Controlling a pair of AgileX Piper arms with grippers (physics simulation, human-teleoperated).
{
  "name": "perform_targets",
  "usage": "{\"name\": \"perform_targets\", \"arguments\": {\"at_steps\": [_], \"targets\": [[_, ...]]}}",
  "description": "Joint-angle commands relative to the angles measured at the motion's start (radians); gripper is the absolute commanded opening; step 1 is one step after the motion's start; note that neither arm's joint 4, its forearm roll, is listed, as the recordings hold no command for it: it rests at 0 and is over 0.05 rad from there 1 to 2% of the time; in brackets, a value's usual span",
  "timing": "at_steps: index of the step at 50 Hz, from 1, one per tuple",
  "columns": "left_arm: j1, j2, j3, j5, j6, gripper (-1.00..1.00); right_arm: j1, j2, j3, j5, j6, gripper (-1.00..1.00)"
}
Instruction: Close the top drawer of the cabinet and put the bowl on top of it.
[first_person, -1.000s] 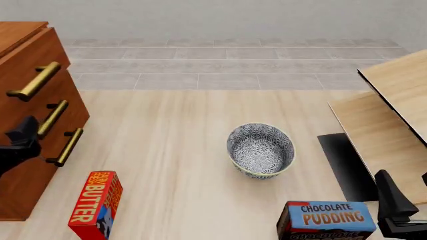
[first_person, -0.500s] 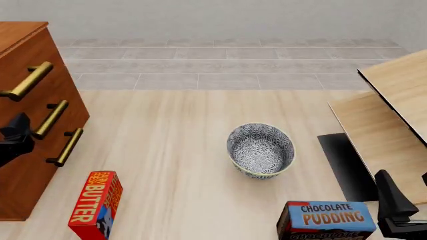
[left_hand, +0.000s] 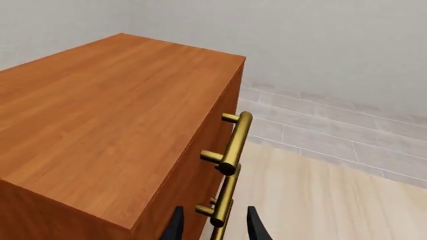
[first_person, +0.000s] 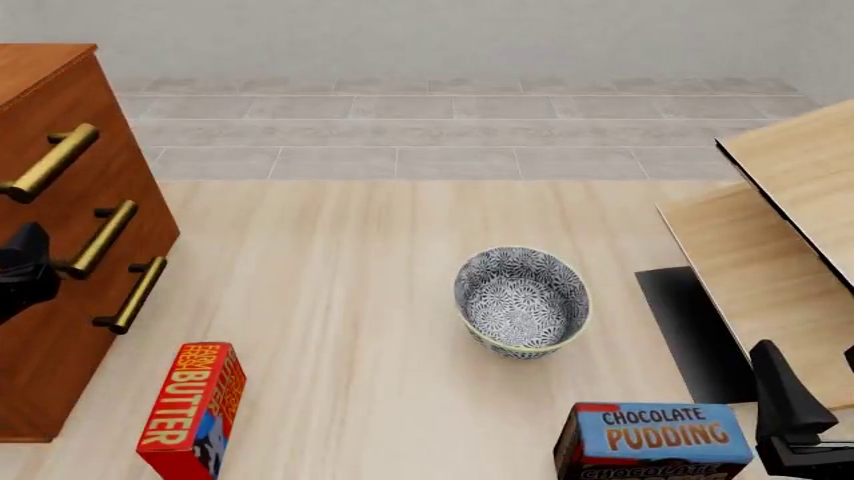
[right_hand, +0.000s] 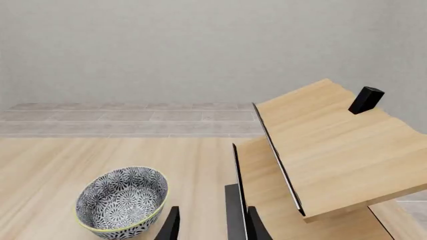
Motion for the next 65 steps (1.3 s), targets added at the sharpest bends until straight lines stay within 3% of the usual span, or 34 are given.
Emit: {"name": "perform_targets", "arguments": {"at_steps": [1, 11, 19, 33, 41, 49, 56, 59, 63, 65], "targets": [[0.006, 0.004, -0.012, -0.01, 0.036, 1.0, 0.0, -0.001, -0.001, 0.002, 0.0, 1.0], [-0.069, -0.053, 0.013, 0.016, 0.054, 1.0, 0.0, -0.002, -0.001, 0.002, 0.0, 1.0], [-0.176, -0.18, 0.015, 0.117, 0.052, 1.0, 0.0, -0.001, -0.001, 0.002, 0.0, 1.0], [-0.374, -0.357, -0.103, 0.37, 0.045, 1.0, 0.0, -0.001, -0.001, 0.002, 0.0, 1.0], [-0.495, -0.286, -0.157, 0.428, -0.013, 1.0, 0.0, -0.002, -0.001, 0.002, 0.0, 1.0], [-0.537, -0.272, -0.23, 0.488, 0.016, 1.0, 0.0, -0.001, -0.001, 0.002, 0.0, 1.0], [-0.649, -0.161, -0.311, 0.551, -0.038, 1.0, 0.0, -0.001, -0.001, 0.002, 0.0, 1.0], [-0.66, -0.154, -0.333, 0.568, -0.013, 1.0, 0.0, -0.001, -0.001, 0.002, 0.0, 1.0], [-0.708, -0.087, -0.362, 0.578, -0.063, 1.0, 0.0, -0.002, -0.001, 0.002, 0.0, 1.0], [-0.715, -0.074, -0.382, 0.594, -0.041, 1.0, 0.0, -0.001, -0.001, 0.002, 0.0, 1.0]]}}
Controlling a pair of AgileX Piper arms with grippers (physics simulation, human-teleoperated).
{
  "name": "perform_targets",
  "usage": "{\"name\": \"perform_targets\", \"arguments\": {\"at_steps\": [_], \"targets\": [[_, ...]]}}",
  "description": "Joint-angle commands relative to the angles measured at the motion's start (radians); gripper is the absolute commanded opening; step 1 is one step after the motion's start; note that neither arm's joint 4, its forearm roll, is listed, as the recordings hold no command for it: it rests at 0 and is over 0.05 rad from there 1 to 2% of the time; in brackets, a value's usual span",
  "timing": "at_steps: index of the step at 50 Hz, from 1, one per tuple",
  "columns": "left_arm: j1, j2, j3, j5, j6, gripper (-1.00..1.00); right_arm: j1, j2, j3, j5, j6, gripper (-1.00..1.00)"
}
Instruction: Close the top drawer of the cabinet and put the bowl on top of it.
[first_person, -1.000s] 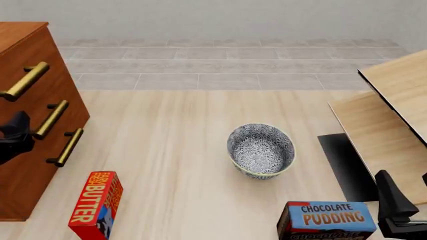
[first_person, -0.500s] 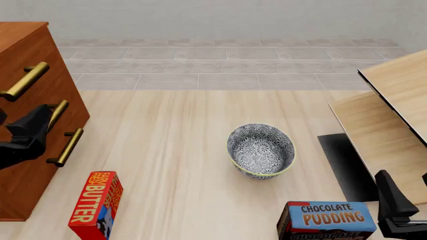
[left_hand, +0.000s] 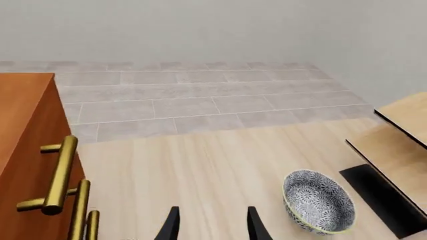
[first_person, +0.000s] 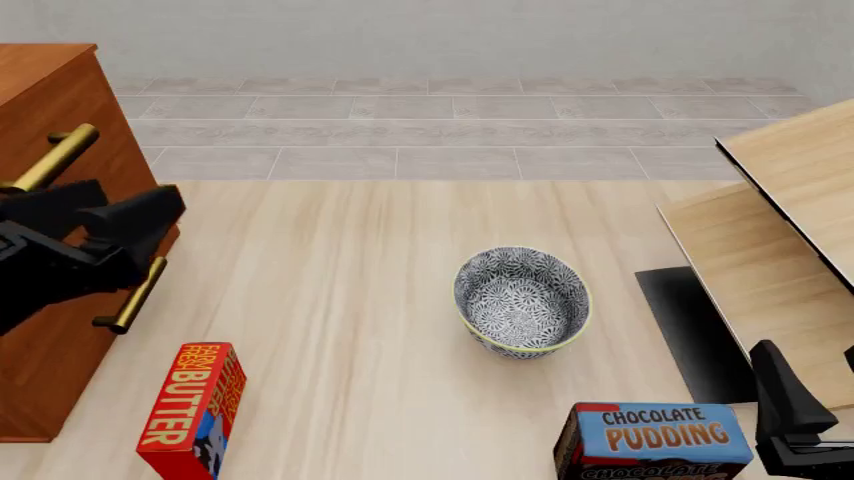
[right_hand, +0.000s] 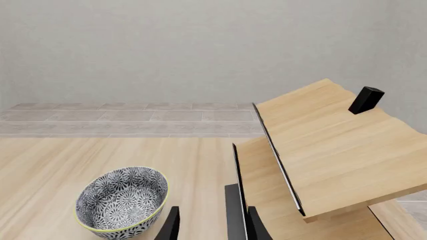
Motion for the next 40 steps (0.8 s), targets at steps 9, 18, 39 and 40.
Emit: {"name": "perform_targets", "arguments": {"at_steps": [9, 18, 39, 40], "targets": [[-0.128, 0.153, -0.14, 0.138, 0.025, 1.0, 0.0, -0.001, -0.001, 0.002, 0.0, 1.0], [-0.189, 0.27, -0.211, 0.195, 0.001, 1.0, 0.0, -0.001, -0.001, 0.002, 0.0, 1.0], [-0.247, 0.495, -0.316, 0.242, -0.095, 1.0, 0.0, -0.001, -0.001, 0.002, 0.0, 1.0], [-0.248, 0.5, -0.322, 0.246, -0.099, 1.0, 0.0, -0.001, -0.001, 0.002, 0.0, 1.0]]}}
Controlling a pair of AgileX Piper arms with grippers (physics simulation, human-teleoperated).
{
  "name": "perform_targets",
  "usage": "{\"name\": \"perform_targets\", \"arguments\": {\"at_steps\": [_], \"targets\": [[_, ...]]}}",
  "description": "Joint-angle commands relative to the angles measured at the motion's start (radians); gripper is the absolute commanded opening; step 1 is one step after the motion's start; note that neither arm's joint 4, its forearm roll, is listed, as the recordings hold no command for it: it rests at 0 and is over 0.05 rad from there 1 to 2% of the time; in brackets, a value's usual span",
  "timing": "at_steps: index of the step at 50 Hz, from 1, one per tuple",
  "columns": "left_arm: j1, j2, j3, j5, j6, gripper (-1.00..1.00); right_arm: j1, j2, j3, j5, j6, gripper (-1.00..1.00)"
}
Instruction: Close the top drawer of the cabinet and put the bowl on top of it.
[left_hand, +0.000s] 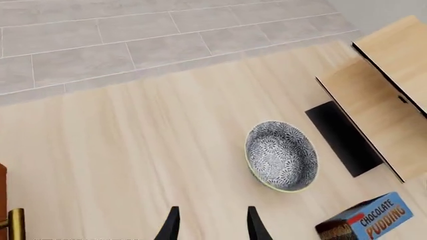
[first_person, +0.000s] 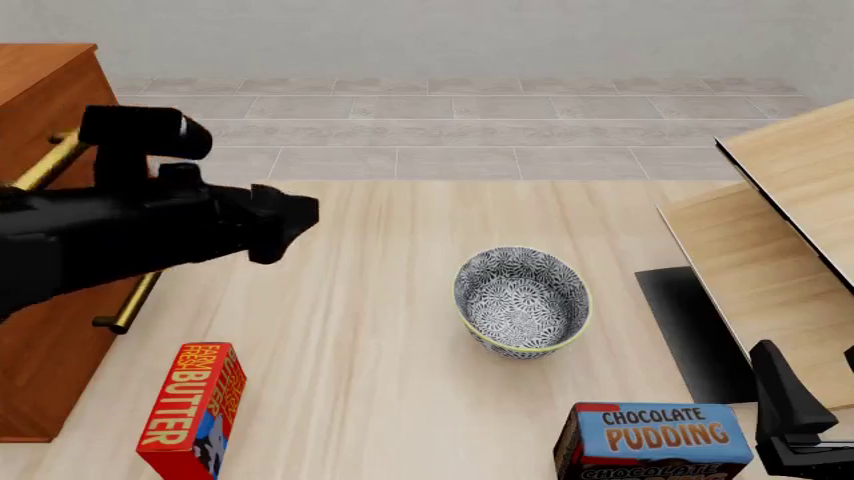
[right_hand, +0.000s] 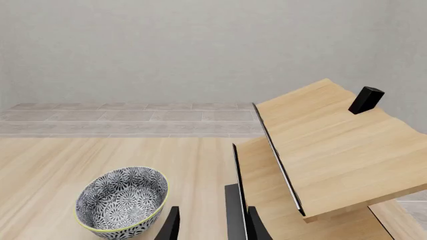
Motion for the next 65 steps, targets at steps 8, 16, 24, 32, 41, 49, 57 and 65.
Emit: {"name": "perform_targets", "arguments": {"at_steps": [8, 16, 24, 32, 41, 49, 57, 65], "targets": [[-0.067, 0.185, -0.066, 0.035, -0.129, 1.0, 0.0, -0.001, -0.001, 0.002, 0.0, 1.0], [-0.08, 0.243, -0.08, 0.034, -0.156, 1.0, 0.0, -0.001, -0.001, 0.002, 0.0, 1.0], [-0.128, 0.278, -0.127, 0.047, -0.282, 1.0, 0.0, -0.001, -0.001, 0.002, 0.0, 1.0], [-0.152, 0.301, -0.155, 0.044, -0.341, 1.0, 0.0, -0.001, -0.001, 0.002, 0.0, 1.0], [-0.156, 0.34, -0.169, 0.011, -0.397, 1.0, 0.0, -0.001, -0.001, 0.002, 0.0, 1.0], [-0.134, 0.375, -0.188, -0.003, -0.401, 1.0, 0.001, -0.001, -0.001, 0.002, 0.0, 1.0], [-0.117, 0.414, -0.183, -0.038, -0.402, 1.0, 0.0, -0.001, -0.001, 0.002, 0.0, 1.0], [-0.107, 0.447, -0.194, -0.064, -0.416, 1.0, 0.0, -0.001, -0.001, 0.002, 0.0, 1.0]]}}
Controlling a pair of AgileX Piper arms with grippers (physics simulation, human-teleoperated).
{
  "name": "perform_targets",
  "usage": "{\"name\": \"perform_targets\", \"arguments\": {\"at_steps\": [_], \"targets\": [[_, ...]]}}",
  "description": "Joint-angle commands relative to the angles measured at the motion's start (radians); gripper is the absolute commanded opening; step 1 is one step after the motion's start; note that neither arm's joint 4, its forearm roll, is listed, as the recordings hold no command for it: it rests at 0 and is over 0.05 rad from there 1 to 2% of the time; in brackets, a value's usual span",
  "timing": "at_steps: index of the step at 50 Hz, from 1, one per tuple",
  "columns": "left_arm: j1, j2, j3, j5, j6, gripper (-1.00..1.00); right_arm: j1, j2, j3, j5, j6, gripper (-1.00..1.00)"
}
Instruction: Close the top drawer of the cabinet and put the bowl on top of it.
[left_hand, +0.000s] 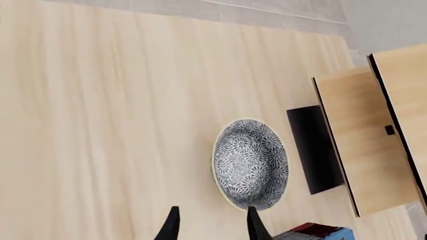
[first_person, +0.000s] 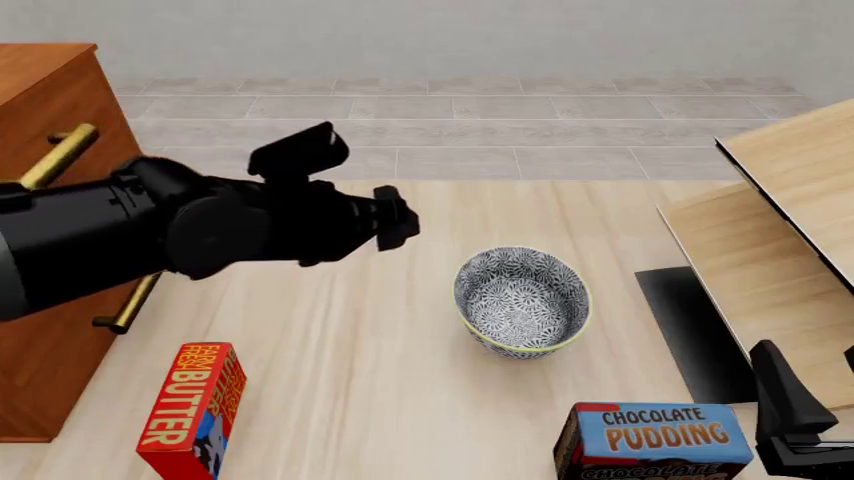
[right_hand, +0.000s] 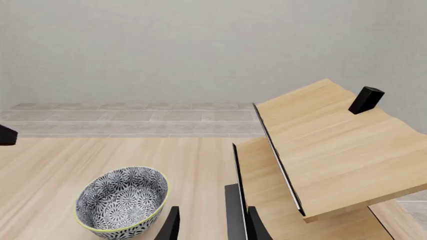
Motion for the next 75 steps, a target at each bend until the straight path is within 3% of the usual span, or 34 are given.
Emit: {"name": "perform_targets", "arguments": {"at_steps": [1, 53, 75], "targets": [[0.012, 0.055, -0.005, -0.045, -0.022, 1.0, 0.0, -0.002, -0.001, 0.002, 0.0, 1.0], [-0.017, 0.224, -0.027, -0.188, -0.107, 1.0, 0.0, -0.001, -0.001, 0.002, 0.0, 1.0], [-0.024, 0.296, -0.042, -0.224, -0.112, 1.0, 0.0, -0.001, -0.001, 0.002, 0.0, 1.0]]}}
